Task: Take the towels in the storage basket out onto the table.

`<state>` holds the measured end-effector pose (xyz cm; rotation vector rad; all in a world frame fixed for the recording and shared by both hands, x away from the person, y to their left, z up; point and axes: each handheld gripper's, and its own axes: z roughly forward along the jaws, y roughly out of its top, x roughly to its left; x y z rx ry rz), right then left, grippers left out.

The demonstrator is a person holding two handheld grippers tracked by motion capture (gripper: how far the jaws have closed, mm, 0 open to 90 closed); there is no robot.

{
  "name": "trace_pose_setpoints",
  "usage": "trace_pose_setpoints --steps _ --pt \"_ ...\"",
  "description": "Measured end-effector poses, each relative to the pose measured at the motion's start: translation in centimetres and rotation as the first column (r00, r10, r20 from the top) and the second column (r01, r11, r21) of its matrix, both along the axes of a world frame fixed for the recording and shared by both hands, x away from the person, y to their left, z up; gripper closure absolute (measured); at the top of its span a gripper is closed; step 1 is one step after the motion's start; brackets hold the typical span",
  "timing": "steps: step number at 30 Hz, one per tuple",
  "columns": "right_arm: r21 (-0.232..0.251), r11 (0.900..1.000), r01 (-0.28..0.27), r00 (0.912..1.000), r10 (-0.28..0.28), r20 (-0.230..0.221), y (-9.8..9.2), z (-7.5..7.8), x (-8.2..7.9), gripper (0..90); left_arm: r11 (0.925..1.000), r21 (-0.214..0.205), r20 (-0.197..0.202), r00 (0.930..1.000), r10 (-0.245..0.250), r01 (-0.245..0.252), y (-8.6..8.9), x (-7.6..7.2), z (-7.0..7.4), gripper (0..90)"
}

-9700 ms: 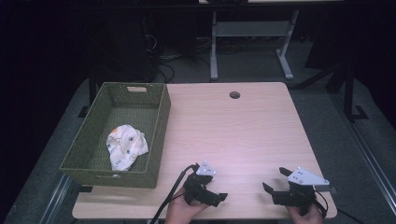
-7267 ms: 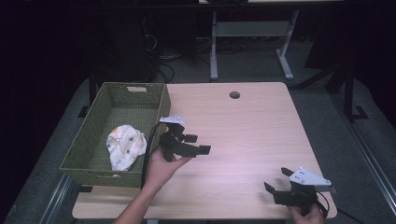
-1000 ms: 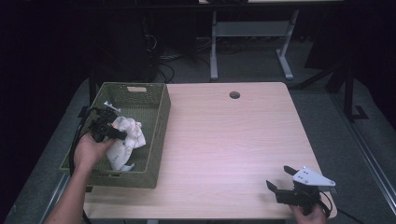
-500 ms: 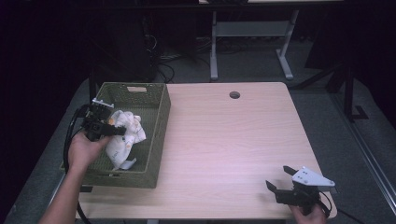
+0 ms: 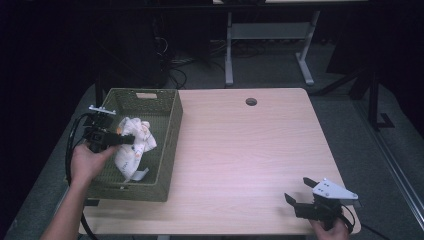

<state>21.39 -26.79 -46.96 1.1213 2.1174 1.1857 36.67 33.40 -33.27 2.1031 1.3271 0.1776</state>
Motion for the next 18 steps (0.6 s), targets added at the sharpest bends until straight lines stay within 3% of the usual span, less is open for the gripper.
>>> trace_pose_setpoints --steps 5,8,9,10,13,18 --pt "-0.002 1.0 0.002 1.0 -0.002 0.001 0.0 0.0 0.0 13.9 0.9975 -0.07 0.001 0.9999 -0.01 0.01 0.1 -0.3 -0.3 74.3" --pt "-0.005 1.0 0.005 1.0 -0.005 -0.001 0.1 0.0 0.0 13.9 0.9961 -0.088 0.0 0.9999 -0.011 0.011 0.3 -0.3 -0.2 74.3" --pt "-0.003 1.0 0.004 1.0 -0.004 0.0 0.0 0.0 0.1 13.9 0.993 -0.118 0.004 1.0 -0.006 0.006 0.5 -0.4 0.0 74.3" --pt "-0.003 1.0 0.004 1.0 -0.004 0.001 0.0 0.0 0.1 13.9 0.993 -0.118 0.004 1.0 -0.006 0.006 0.5 -0.4 0.0 74.3" --pt "-0.003 1.0 0.005 1.0 -0.005 0.0 0.0 0.0 0.1 13.8 0.9853 -0.17 -0.017 0.9998 -0.015 0.012 0.8 -0.4 0.1 74.2" --pt "-0.007 1.0 0.005 1.0 -0.005 0.001 0.1 -0.1 0.1 13.9 0.9833 -0.181 -0.016 0.9996 -0.021 0.018 1.1 -0.5 0.3 74.1"
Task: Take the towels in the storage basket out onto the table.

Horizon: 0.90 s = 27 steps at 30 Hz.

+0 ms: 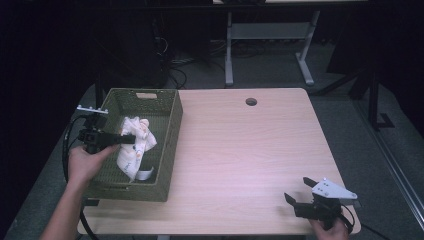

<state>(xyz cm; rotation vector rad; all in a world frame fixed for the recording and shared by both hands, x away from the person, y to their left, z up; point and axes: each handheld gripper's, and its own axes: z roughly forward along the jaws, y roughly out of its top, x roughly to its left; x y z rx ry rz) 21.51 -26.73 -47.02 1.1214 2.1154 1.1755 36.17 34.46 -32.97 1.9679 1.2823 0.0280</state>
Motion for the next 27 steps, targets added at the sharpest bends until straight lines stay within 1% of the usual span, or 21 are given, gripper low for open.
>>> trace_pose_setpoints --steps 2,4,6,8,9,12,13,14,15,18,19,20,23,27 --pt "0.0 1.0 0.0 1.0 0.0 0.001 0.0 0.0 0.0 13.9 0.9999 -0.014 0.003 1.0 0.004 -0.004 0.2 0.0 0.1 74.1" --pt "0.001 1.0 0.0 1.0 0.0 0.0 0.0 0.0 0.0 13.9 0.9991 -0.041 0.003 1.0 0.006 -0.006 0.4 -0.1 0.3 74.1" --pt "0.003 1.0 0.0 1.0 0.0 0.0 0.0 0.0 0.0 13.9 0.9985 -0.055 0.008 1.0 0.005 -0.005 0.5 -0.1 0.5 74.0" --pt "0.003 1.0 0.0 1.0 0.0 0.0 0.0 0.0 0.0 13.9 0.9974 -0.072 0.017 0.9998 0.009 -0.008 0.6 -0.2 0.8 74.0" --pt "0.002 1.0 -0.001 1.0 0.001 0.001 0.0 0.0 0.0 13.9 0.9966 -0.082 0.022 0.9998 0.005 -0.003 0.7 -0.2 1.2 74.0" --pt "0.003 1.0 -0.002 1.0 0.002 0.001 0.0 0.0 0.0 13.9 0.9958 -0.091 0.028 0.9996 0.009 -0.006 0.7 -0.3 1.6 74.1" --pt "0.003 1.0 -0.004 1.0 0.004 -0.001 0.0 0.0 0.0 13.9 0.9935 -0.114 0.034 0.9994 0.002 0.001 0.8 -0.3 2.0 74.0" --pt "0.001 1.0 -0.004 1.0 0.004 -0.001 0.0 0.0 0.0 13.9 0.9923 -0.124 0.035 0.9994 -0.001 0.006 0.8 -0.4 2.2 74.1" --pt "0.001 1.0 -0.003 1.0 0.003 0.0 0.0 0.0 0.0 13.9 0.9914 -0.13 0.028 0.9995 -0.012 0.015 0.7 -0.3 2.3 74.2" --pt "0.004 1.0 -0.003 1.0 0.003 0.001 0.0 0.0 0.0 13.9 0.992 -0.125 0.026 0.9995 -0.015 0.018 0.6 -0.3 2.6 74.3" --pt "0.005 1.0 -0.001 1.0 0.001 0.0 0.0 0.1 -0.1 13.9 0.988 -0.153 0.025 0.9995 -0.017 0.021 0.6 -0.3 2.8 74.3" --pt "0.005 1.0 -0.001 1.0 0.001 0.0 0.0 0.1 -0.1 13.9 0.988 -0.153 0.025 0.9995 -0.017 0.021 0.6 -0.3 2.8 74.3" --pt "0.003 1.0 -0.002 1.0 0.002 0.0 0.0 0.1 -0.1 13.9 0.9848 -0.171 0.026 0.9993 -0.028 0.032 0.5 -0.3 3.1 74.3" --pt "0.003 1.0 -0.002 1.0 0.002 0.0 0.0 0.1 -0.1 13.9 0.9777 -0.207 0.03 0.999 -0.032 0.038 0.5 -0.3 3.7 74.3"
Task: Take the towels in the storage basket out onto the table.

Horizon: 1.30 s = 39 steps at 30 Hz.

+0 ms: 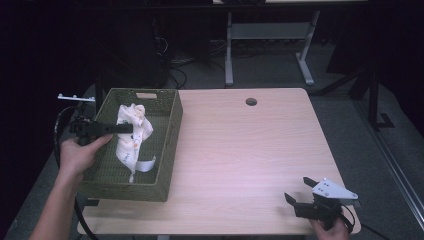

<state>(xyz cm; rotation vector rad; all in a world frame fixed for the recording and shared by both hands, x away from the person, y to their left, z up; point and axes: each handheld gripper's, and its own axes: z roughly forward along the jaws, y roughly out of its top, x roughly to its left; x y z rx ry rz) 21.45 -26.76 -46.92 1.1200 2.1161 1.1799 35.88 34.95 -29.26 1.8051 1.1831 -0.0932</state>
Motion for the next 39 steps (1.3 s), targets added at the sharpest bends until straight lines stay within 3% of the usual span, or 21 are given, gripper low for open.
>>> trace_pose_setpoints --steps 3,9,14,21,39 --pt "0.001 1.0 0.0 1.0 0.0 0.002 0.0 0.0 0.0 13.9 0.9999 -0.014 0.0 1.0 -0.007 0.007 -0.1 0.0 0.5 74.2" --pt "0.002 1.0 0.002 1.0 -0.002 0.008 -0.1 0.1 0.0 13.9 0.9951 -0.093 0.011 0.9993 -0.034 0.035 -0.7 0.1 1.6 74.3" --pt "0.003 1.0 0.005 0.9999 -0.005 0.01 -0.1 0.1 -0.1 13.9 0.9916 -0.116 0.018 0.9983 -0.056 0.058 -1.9 0.2 2.4 74.2" --pt "0.004 1.0 0.003 1.0 -0.003 0.009 -0.1 0.1 -0.1 13.9 0.9881 -0.117 0.014 0.995 -0.099 0.1 -3.7 0.4 2.7 74.2" --pt "0.005 1.0 0.0 0.9999 0.0 0.017 -0.1 0.2 -0.1 13.9 0.9754 -0.12 -0.017 0.982 -0.188 0.185 -9.1 1.8 1.5 74.2"
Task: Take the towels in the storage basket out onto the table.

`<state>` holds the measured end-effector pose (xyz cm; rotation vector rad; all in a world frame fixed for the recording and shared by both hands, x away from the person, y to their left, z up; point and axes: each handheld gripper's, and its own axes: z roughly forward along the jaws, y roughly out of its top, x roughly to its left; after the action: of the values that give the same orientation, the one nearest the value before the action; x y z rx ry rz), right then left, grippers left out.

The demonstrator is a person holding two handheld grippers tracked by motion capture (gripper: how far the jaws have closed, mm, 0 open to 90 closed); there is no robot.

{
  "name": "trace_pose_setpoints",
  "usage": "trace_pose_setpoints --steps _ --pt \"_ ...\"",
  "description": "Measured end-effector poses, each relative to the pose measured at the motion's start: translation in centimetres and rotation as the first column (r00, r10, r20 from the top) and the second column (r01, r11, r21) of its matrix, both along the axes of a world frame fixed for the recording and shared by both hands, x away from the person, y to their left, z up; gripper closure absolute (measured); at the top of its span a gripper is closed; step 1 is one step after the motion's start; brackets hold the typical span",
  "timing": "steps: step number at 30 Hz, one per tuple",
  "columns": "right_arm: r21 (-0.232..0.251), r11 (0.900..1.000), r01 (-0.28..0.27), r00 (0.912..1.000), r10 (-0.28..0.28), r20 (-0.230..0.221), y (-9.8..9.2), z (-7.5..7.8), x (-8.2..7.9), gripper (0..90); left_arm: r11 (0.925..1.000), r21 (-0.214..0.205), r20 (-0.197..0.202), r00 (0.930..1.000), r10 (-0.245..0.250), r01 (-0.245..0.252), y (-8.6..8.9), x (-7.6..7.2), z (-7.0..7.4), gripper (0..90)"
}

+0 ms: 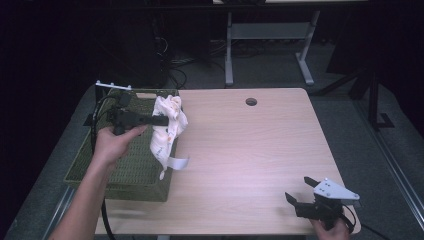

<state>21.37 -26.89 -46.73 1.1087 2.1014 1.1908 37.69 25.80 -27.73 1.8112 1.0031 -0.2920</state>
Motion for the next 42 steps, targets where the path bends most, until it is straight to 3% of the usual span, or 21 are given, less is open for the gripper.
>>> trace_pose_setpoints --steps 12,25,42 --pt "0.003 1.0 -0.002 1.0 0.002 0.0 0.0 0.0 0.0 13.9 0.9993 0.002 -0.013 0.9992 -0.038 0.038 -2.5 0.6 -0.7 74.2" --pt "0.007 1.0 0.0 1.0 0.0 0.001 -0.1 0.1 0.0 13.9 0.9973 0.011 -0.001 0.9974 -0.073 0.073 -5.6 0.9 0.3 74.2" --pt "0.017 0.9999 0.002 1.0 -0.002 0.006 0.0 0.3 -0.1 13.9 0.9922 0.037 -0.001 0.9929 -0.119 0.119 -9.9 1.7 0.2 74.2"
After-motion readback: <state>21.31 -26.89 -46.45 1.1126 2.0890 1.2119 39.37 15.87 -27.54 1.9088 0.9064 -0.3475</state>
